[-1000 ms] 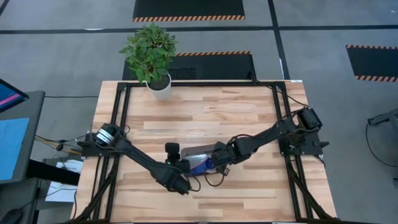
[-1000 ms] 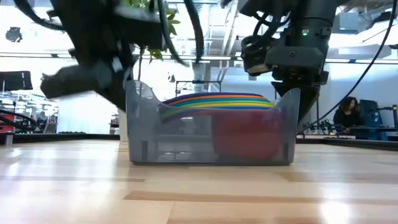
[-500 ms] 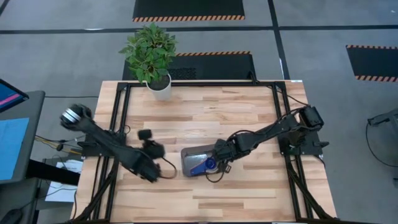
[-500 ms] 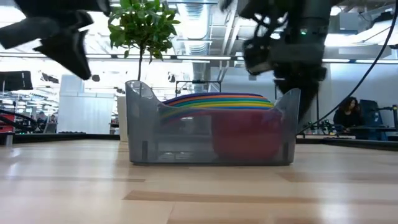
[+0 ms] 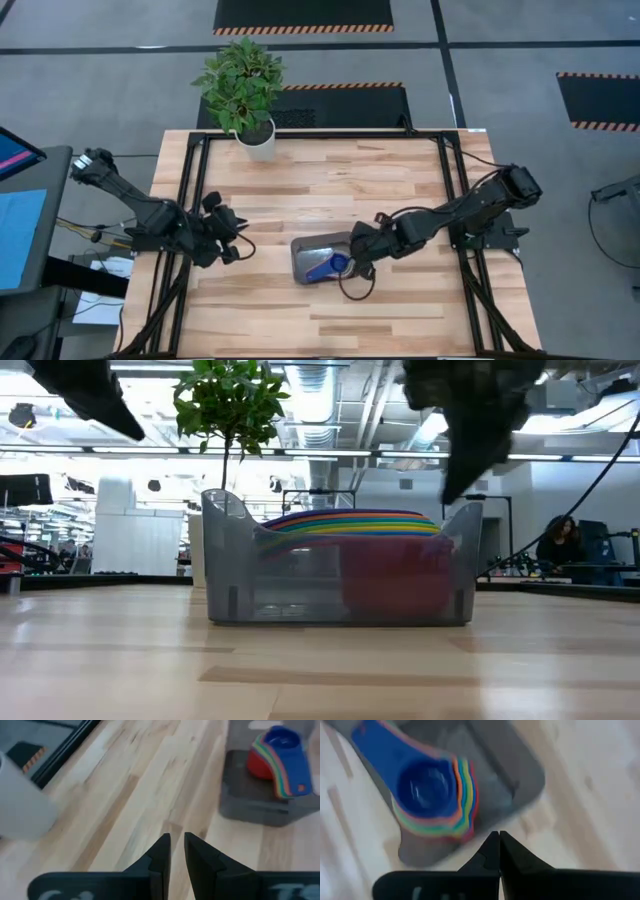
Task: Nest measuring cups in basket
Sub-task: Move the black bin to the center, then return to Home Position
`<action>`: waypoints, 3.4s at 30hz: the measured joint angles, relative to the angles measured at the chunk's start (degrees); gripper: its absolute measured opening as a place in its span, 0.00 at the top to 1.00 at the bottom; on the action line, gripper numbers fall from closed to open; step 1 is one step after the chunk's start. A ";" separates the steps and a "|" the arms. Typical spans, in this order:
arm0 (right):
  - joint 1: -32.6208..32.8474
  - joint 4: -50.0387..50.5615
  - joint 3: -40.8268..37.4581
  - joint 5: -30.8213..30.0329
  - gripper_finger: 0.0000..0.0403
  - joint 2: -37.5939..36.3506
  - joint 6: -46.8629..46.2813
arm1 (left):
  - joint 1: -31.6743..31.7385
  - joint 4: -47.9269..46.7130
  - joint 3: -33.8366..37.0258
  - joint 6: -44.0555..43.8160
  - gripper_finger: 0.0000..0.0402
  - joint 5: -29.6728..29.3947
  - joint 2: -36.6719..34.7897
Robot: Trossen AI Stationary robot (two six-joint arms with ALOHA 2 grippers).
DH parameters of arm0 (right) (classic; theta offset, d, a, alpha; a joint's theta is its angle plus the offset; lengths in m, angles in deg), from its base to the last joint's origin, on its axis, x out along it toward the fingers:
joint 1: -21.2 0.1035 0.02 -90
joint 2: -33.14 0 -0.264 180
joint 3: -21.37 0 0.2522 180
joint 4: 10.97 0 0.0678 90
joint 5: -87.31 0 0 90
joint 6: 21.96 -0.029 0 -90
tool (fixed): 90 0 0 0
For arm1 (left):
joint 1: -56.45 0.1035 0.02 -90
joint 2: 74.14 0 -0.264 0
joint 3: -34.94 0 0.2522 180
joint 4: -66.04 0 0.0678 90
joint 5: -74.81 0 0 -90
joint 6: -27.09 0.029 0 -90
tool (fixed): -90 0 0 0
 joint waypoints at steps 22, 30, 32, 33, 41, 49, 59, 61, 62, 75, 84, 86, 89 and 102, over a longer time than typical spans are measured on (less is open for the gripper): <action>-5.72 -3.98 1.38 -5.63 0.96 10.12 9.40 | 0.02 -0.46 0.02 2.49 0.89 -0.90 6.55; -3.70 -3.49 1.37 -2.58 0.96 10.12 9.14 | 0.02 -0.81 0.02 1.79 0.89 -0.83 6.59; -2.97 -3.62 1.36 -1.73 0.97 10.12 9.08 | 0.02 -0.83 0.02 1.77 0.89 -0.84 6.59; -2.63 -3.73 1.36 -1.03 0.97 10.12 9.05 | 0.02 -0.83 0.02 1.77 0.89 -0.82 6.59; 0.09 -5.53 1.36 2.17 0.94 10.12 8.94 | 0.02 -0.83 0.02 1.49 0.89 -0.99 6.59; 1.45 -8.53 1.36 6.43 0.97 10.12 8.76 | 0.02 -0.83 0.02 1.42 0.89 -1.06 6.59; 3.61 -11.82 1.32 10.31 0.95 10.12 9.17 | 0.04 -0.83 0.02 1.40 0.89 -1.28 6.59; 3.91 -13.82 1.32 10.85 0.96 10.12 10.45 | 0.04 -0.83 0.02 1.42 0.89 -1.28 6.59; 4.09 -14.73 1.32 10.85 0.97 10.12 10.88 | 0.02 -0.85 0.01 1.42 0.89 -1.28 6.59; 6.57 -8.52 1.34 14.08 0.91 3.43 8.93 | 0.04 -0.87 -0.02 5.80 0.89 -0.95 6.58; 10.36 -13.86 1.38 8.22 0.95 -2.58 -7.81 | 0.04 -0.72 -0.02 0.57 0.89 6.60 6.57; 11.08 -15.95 1.38 7.60 0.95 -2.58 0.12 | 0.04 -0.10 -0.02 -0.20 0.89 7.55 6.59; 10.77 -15.87 1.65 7.52 0.93 -4.41 13.80 | 0.04 0.08 -0.04 2.37 0.89 6.07 6.59; 6.42 -44.73 -29.77 17.92 0.91 -43.54 37.00 | -0.04 0.82 -0.04 11.15 0.89 6.20 6.33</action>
